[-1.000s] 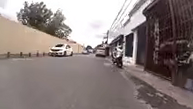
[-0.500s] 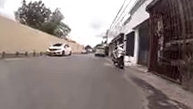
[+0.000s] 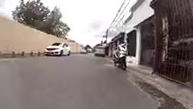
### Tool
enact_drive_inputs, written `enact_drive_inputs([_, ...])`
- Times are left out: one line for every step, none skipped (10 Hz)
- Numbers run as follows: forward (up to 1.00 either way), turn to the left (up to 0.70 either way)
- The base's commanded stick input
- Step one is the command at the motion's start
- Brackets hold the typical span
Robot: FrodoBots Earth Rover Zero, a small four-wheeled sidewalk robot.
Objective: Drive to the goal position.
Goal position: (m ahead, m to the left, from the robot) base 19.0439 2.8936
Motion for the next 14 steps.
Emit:
enact_drive_inputs([0.70,0.00])
enact_drive_inputs([0.70,0.00])
enact_drive_inputs([0.70,0.00])
enact_drive_inputs([0.70,0.00])
enact_drive_inputs([0.70,0.00])
enact_drive_inputs([0.70,0.00])
enact_drive_inputs([0.70,0.00])
enact_drive_inputs([0.70,0.00])
enact_drive_inputs([0.70,0.00])
enact_drive_inputs([0.70,0.00])
enact_drive_inputs([0.70,0.00])
enact_drive_inputs([0.70,0.00])
enact_drive_inputs([0.70,0.00])
enact_drive_inputs([0.70,0.00])
